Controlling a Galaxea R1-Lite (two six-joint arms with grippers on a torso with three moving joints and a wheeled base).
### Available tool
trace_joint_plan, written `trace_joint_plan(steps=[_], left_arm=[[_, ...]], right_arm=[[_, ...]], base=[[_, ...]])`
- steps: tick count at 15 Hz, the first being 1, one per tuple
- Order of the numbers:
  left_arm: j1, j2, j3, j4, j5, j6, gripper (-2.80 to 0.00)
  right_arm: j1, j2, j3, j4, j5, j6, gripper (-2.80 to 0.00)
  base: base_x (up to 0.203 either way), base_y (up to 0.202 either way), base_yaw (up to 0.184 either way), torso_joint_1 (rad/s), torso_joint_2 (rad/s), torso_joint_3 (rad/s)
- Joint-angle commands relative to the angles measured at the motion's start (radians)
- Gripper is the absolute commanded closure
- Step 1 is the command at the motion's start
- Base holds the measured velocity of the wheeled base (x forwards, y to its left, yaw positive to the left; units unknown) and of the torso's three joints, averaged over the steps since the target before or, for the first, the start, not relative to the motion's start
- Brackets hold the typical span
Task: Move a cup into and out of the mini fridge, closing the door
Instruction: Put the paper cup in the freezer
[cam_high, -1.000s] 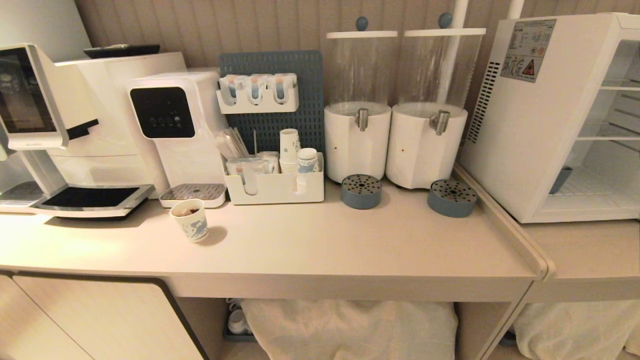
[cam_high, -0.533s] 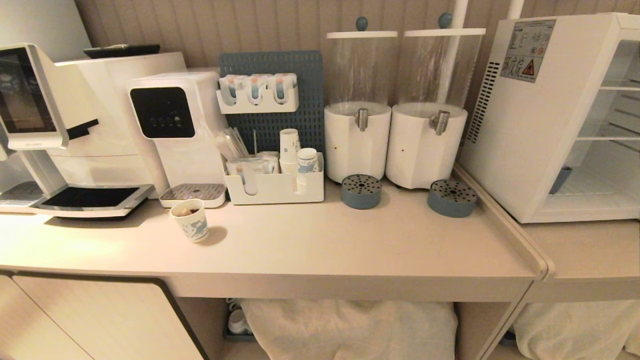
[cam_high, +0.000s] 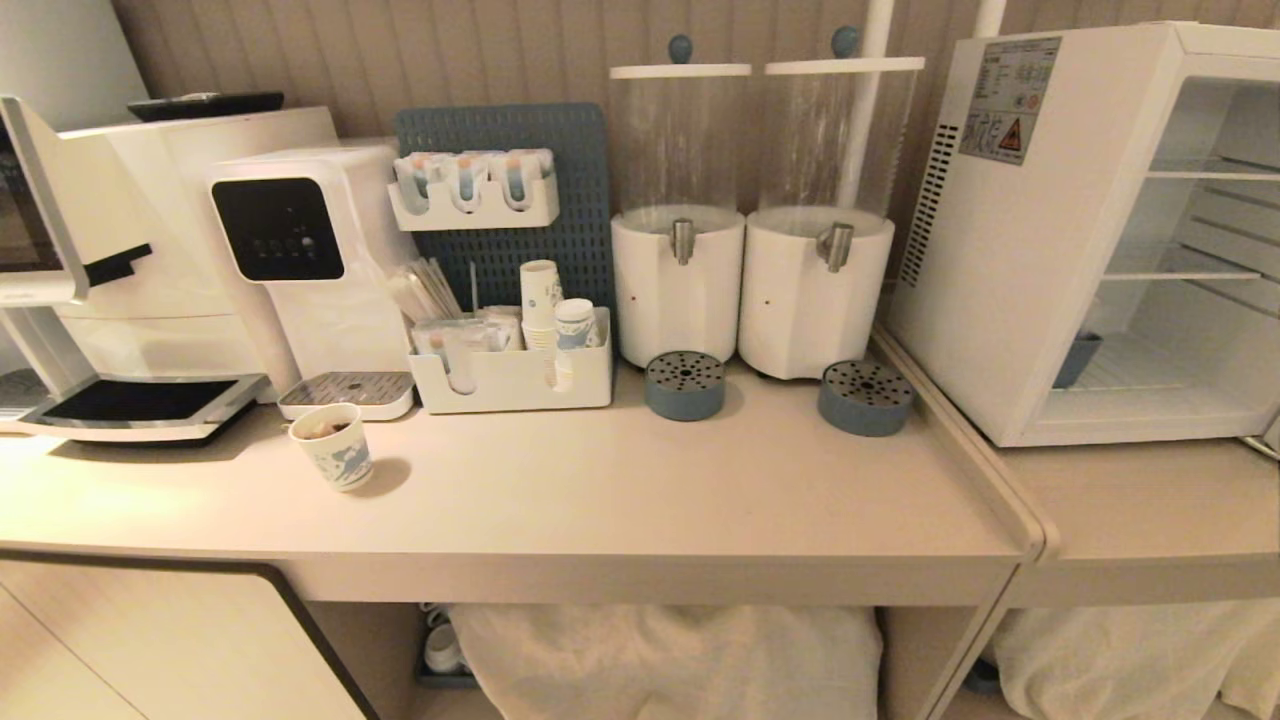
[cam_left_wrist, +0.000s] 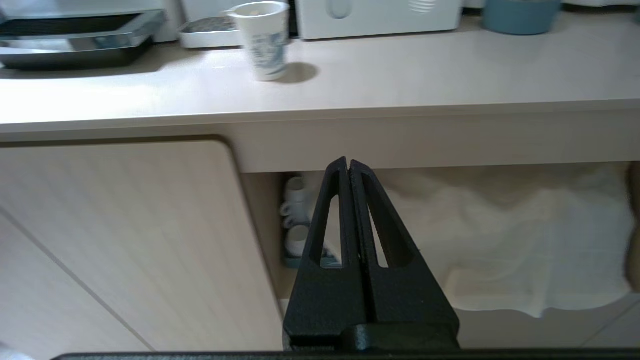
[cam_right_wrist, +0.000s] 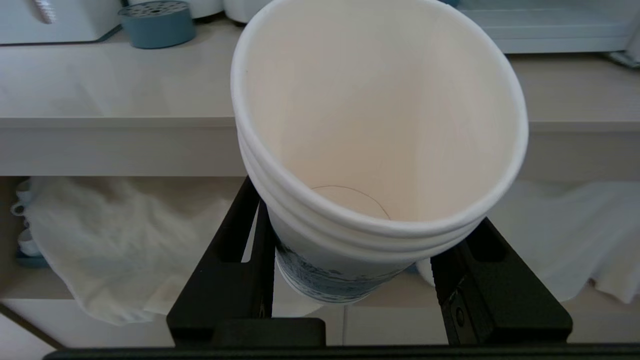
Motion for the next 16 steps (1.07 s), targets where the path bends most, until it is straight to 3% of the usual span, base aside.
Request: trace_joint_plan(steps=[1, 16], left_arm=[[-0.001, -0.001, 0.0, 0.0, 0.0, 0.0, 0.0], [-0.001, -0.001, 0.0, 0.0, 0.0, 0.0, 0.0]], right_arm=[[0.0, 0.002, -0.002, 0.001, 0.0, 0.0, 0.0], [-0.002, 0.002, 0.0, 0.001, 0.0, 0.001, 0.0]], base=[[0.0, -0.194, -0.003, 0.002, 0.0, 0.0], [0.0, -0.195, 0.0, 0.002, 0.0, 0.003]])
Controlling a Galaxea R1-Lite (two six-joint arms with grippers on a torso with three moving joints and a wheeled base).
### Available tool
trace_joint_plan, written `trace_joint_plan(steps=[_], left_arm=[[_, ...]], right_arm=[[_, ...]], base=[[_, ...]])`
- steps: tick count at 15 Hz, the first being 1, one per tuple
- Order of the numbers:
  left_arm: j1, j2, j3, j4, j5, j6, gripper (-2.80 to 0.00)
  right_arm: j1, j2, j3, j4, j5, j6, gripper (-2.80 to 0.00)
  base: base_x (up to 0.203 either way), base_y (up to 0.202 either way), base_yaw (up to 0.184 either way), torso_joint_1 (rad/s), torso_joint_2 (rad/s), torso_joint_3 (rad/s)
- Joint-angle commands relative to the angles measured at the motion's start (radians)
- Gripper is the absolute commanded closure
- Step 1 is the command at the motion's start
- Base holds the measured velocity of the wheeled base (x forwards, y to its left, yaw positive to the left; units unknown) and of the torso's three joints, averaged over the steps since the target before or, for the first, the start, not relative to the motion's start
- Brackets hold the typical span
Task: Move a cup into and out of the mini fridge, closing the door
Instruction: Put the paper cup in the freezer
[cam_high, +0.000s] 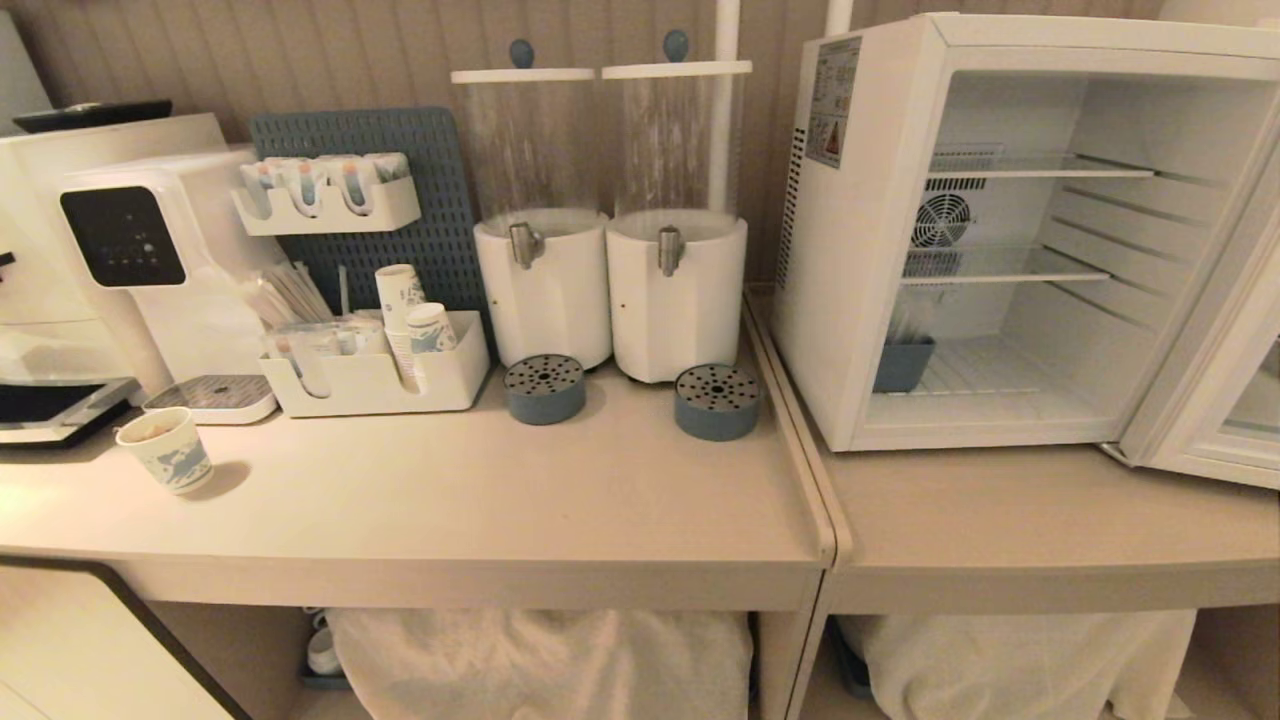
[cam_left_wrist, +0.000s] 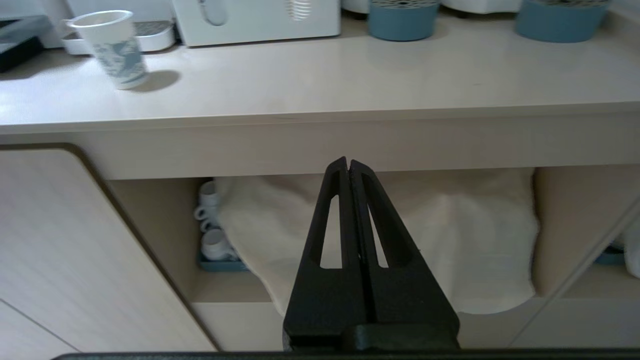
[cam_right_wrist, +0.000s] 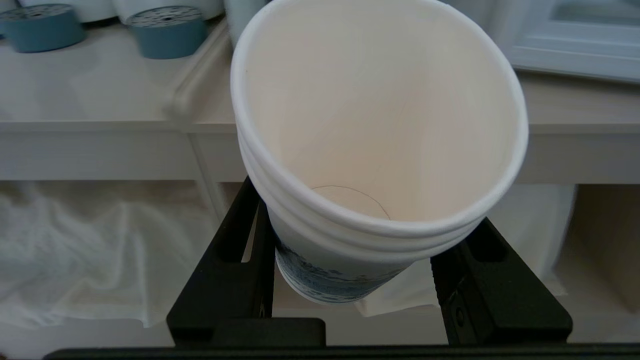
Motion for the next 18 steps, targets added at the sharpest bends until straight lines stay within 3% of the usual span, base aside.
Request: trace_joint_plan(steps=[1, 18], left_arm=[[0.001, -0.001, 0.0, 0.0, 0.0, 0.0, 0.0], [0.001, 0.0, 0.002, -0.002, 0.002, -0.005, 0.0]], right_arm=[[0.001, 0.002, 0.0, 0.0, 0.0, -0.001, 0.0], [-0.001, 0.002, 0.0, 0.0, 0.0, -0.001, 0.0]], base=[[0.0, -0.198, 0.004, 0.002, 0.0, -0.002], [0.0, -0.176, 0.0, 0.003, 0.0, 0.002]])
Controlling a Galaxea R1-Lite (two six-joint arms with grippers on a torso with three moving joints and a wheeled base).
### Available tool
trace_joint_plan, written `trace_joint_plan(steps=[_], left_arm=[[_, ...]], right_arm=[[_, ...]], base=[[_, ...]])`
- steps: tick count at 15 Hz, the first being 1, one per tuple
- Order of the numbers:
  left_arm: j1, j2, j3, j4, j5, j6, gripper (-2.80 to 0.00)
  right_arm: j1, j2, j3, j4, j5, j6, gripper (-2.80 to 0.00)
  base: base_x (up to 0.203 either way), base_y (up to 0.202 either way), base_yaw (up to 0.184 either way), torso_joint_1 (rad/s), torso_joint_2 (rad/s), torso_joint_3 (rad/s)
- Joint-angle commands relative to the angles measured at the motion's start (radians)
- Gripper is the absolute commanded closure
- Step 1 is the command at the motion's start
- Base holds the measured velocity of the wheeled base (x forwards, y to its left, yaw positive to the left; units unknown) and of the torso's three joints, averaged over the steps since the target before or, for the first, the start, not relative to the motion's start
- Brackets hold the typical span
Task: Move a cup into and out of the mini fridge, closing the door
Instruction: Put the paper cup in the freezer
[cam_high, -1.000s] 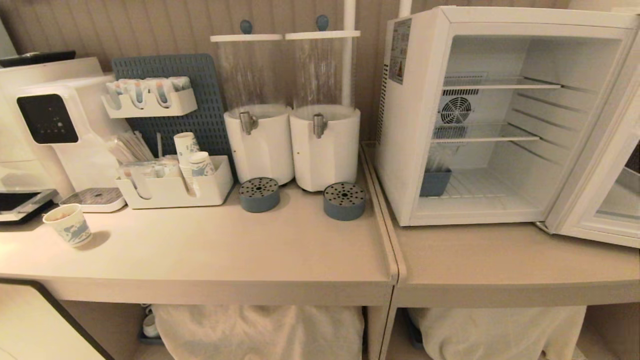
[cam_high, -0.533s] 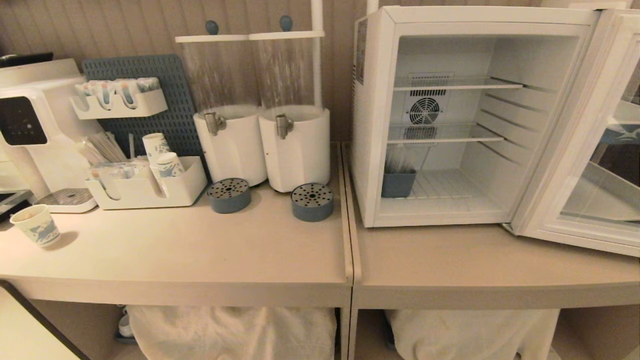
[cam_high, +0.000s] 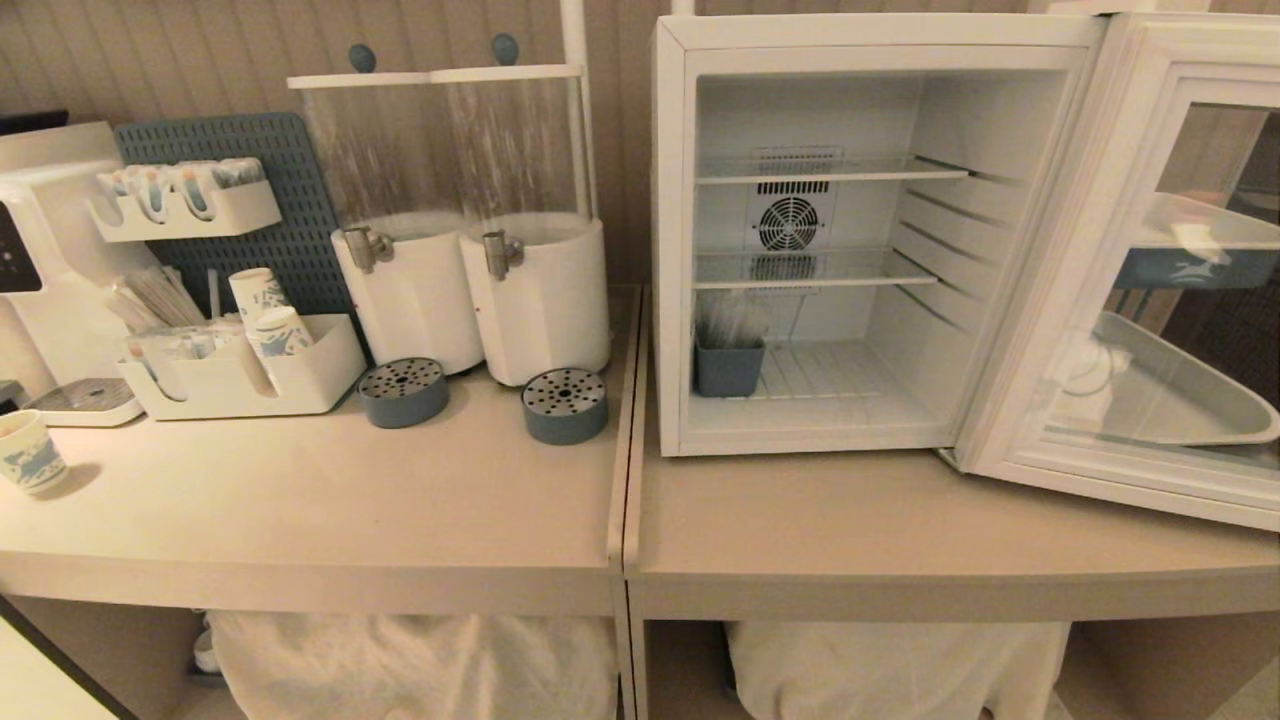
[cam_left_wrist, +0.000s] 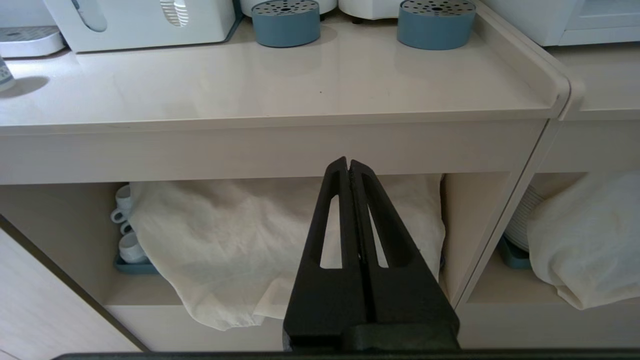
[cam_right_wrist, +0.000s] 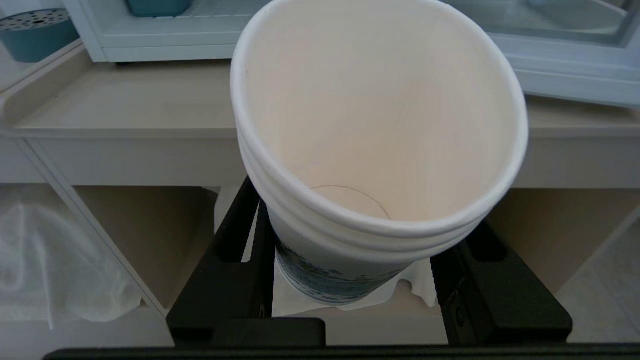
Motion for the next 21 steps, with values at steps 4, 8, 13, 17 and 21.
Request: trace_joint_plan(steps=[4, 8, 13, 17, 21], left_arm=[[0.0, 0.0, 0.0, 0.0, 0.0, 0.0, 0.0], [0.001, 0.0, -0.001, 0.001, 0.0, 0.002, 0.0], [0.0, 0.0, -0.001, 0.001, 0.0, 0.0, 0.0], [0.001, 0.0, 0.0, 0.0, 0.0, 0.0, 0.0], [0.001, 0.0, 0.0, 0.0, 0.0, 0.0, 0.0]], right_arm=[[-0.001, 0.001, 0.0, 0.0, -0.002, 0.001, 0.0], [0.001, 0.001, 0.0, 0.0, -0.002, 0.002, 0.0], [-0.001, 0.001, 0.0, -0.001, -0.003, 0.013, 0.0], [0.0, 0.019, -0.18, -0.015, 0.005, 0.037, 0.0], [0.002, 0.354, -0.589, -0.006, 0.033, 0.076, 0.0]], base=[[0.0, 0.0, 0.0, 0.0, 0.0, 0.0], [0.03, 0.0, -0.001, 0.0, 0.0, 0.0], [0.178, 0.0, -0.001, 0.006, 0.0, 0.002], [0.018, 0.0, -0.001, 0.002, 0.0, 0.002], [0.0, 0.0, 0.0, 0.0, 0.0, 0.0]])
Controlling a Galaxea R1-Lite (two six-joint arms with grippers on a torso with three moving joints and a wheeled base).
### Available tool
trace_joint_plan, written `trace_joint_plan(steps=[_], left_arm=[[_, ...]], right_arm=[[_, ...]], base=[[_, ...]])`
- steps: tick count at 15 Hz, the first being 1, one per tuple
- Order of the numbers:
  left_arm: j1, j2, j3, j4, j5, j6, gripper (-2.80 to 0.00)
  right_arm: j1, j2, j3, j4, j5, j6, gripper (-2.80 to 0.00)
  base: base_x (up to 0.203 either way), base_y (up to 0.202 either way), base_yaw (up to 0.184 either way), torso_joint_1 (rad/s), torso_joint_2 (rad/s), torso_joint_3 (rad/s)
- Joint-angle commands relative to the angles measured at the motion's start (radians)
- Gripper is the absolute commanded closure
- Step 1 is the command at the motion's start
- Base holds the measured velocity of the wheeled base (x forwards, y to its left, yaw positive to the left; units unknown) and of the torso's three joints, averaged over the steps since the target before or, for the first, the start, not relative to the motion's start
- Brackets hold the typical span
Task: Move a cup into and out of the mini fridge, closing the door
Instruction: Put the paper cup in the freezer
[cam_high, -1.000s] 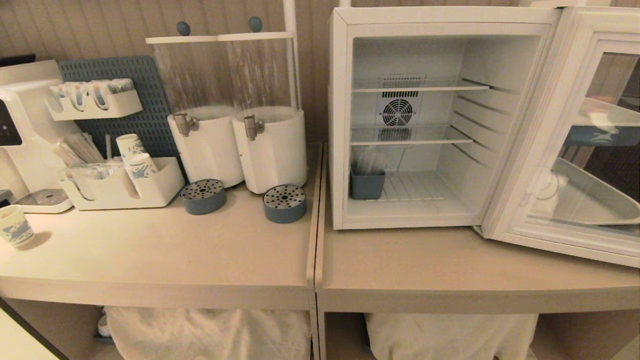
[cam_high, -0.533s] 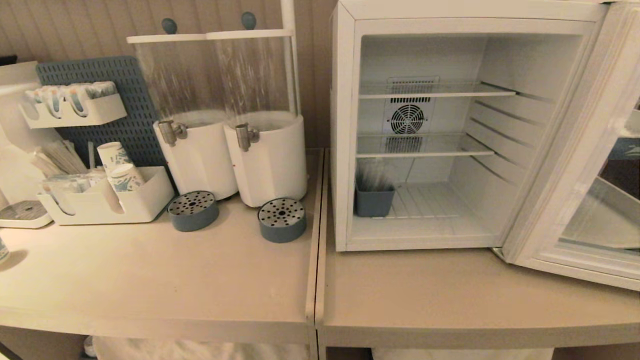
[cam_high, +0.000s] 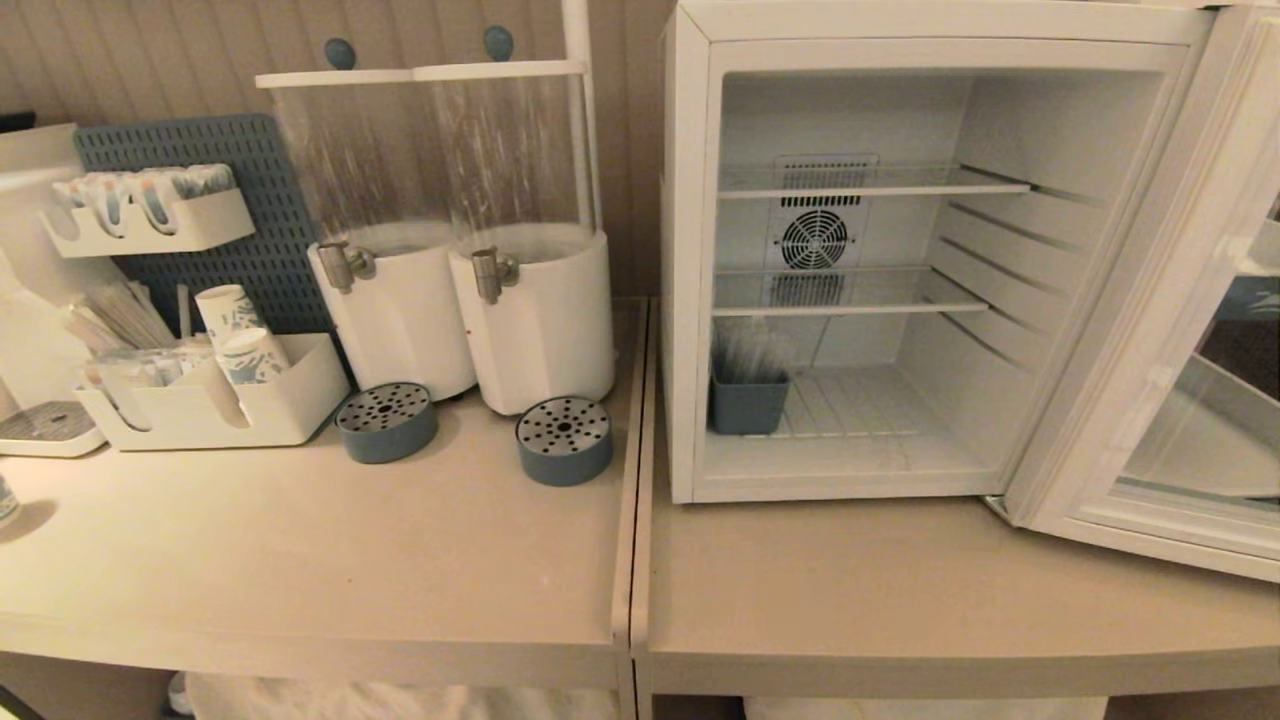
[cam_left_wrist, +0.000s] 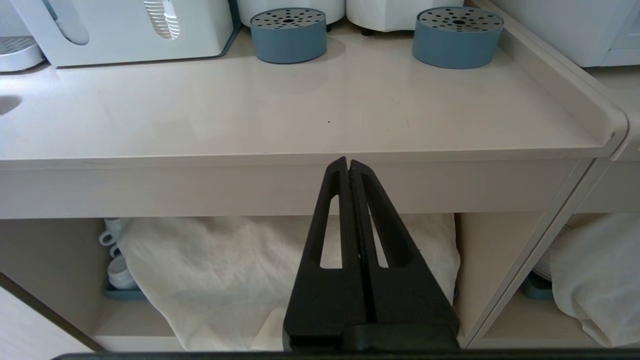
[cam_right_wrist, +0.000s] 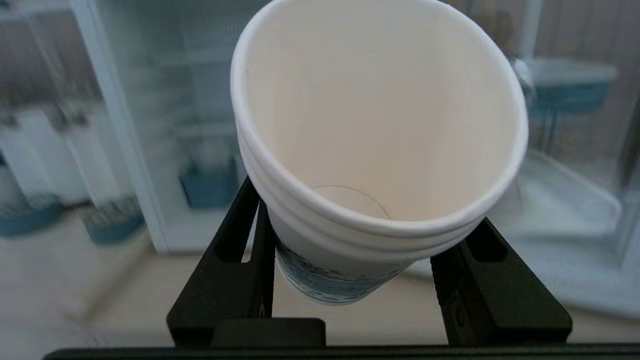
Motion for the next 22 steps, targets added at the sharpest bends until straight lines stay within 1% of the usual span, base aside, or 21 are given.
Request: trace_joint_plan(steps=[1, 4, 6, 8, 11, 13, 14, 16, 17, 18, 19, 20, 21, 22], left_arm=[[0.0, -0.001, 0.0, 0.0, 0.0, 0.0, 0.0], [0.002, 0.0, 0.0, 0.0, 0.0, -0.001, 0.0], [0.001, 0.0, 0.0, 0.0, 0.0, -0.001, 0.0], [0.0, 0.0, 0.0, 0.0, 0.0, -0.001, 0.0], [0.0, 0.0, 0.0, 0.0, 0.002, -0.003, 0.0], [0.0, 0.0, 0.0, 0.0, 0.0, -0.003, 0.0], [0.002, 0.0, 0.0, 0.0, 0.002, -0.003, 0.0], [0.001, 0.0, 0.0, 0.0, 0.001, -0.003, 0.0], [0.0, 0.0, 0.0, 0.0, 0.0, -0.001, 0.0], [0.0, -0.001, 0.0, 0.0, 0.0, -0.001, 0.0], [0.0, -0.002, 0.0, 0.0, 0.0, -0.001, 0.0], [0.0, -0.001, 0.0, 0.0, 0.0, -0.001, 0.0], [0.002, 0.0, 0.0, 0.0, 0.0, -0.001, 0.0], [0.0, 0.0, 0.0, 0.0, 0.0, -0.001, 0.0]], right_arm=[[0.007, 0.249, -0.132, 0.007, 0.03, 0.005, 0.0], [0.021, 0.563, -0.292, 0.031, 0.217, 0.014, 0.0], [0.023, 0.76, -0.364, 0.032, 0.315, 0.016, 0.0], [0.012, 0.952, -0.398, -0.007, 0.393, 0.006, 0.0], [-0.009, 1.203, -0.398, -0.163, 0.461, -0.033, 0.0], [-0.017, 1.348, -0.346, -0.336, 0.478, -0.072, 0.0], [-0.019, 1.398, -0.288, -0.452, 0.48, -0.092, 0.0], [-0.013, 1.488, -0.128, -0.77, 0.45, -0.118, 0.0], [0.002, 1.535, -0.056, -0.961, 0.404, -0.124, 0.0], [0.018, 1.578, 0.0, -1.081, 0.355, -0.128, 0.0], [0.04, 1.622, 0.045, -1.244, 0.287, -0.129, 0.0], [0.063, 1.665, 0.092, -1.371, 0.218, -0.131, 0.0], [0.109, 1.722, 0.15, -1.46, 0.12, -0.141, 0.0], [0.172, 1.77, 0.2, -1.536, -0.002, -0.154, 0.0]], base=[[0.0, 0.0, 0.0, 0.0, 0.0, 0.0], [0.0, 0.0, 0.0, 0.0, 0.0, 0.0], [0.0, 0.0, 0.0, 0.0, 0.0, 0.0], [0.0, 0.0, 0.0, 0.0, 0.0, 0.0], [0.0, 0.0, 0.0, 0.0, 0.0, 0.0], [0.0, 0.0, 0.0, 0.0, 0.0, 0.0], [0.0, 0.0, 0.0, 0.0, 0.0, 0.0], [0.0, 0.0, 0.0, 0.0, 0.0, 0.0], [0.0, 0.0, 0.0, 0.0, 0.0, 0.0], [0.0, 0.0, 0.0, 0.0, 0.0, 0.0], [0.0, 0.0, 0.0, 0.0, 0.0, 0.0], [0.0, 0.0, 0.0, 0.0, 0.0, 0.0], [0.0, 0.0, 0.0, 0.0, 0.0, 0.0], [0.0, 0.0, 0.0, 0.0, 0.0, 0.0]])
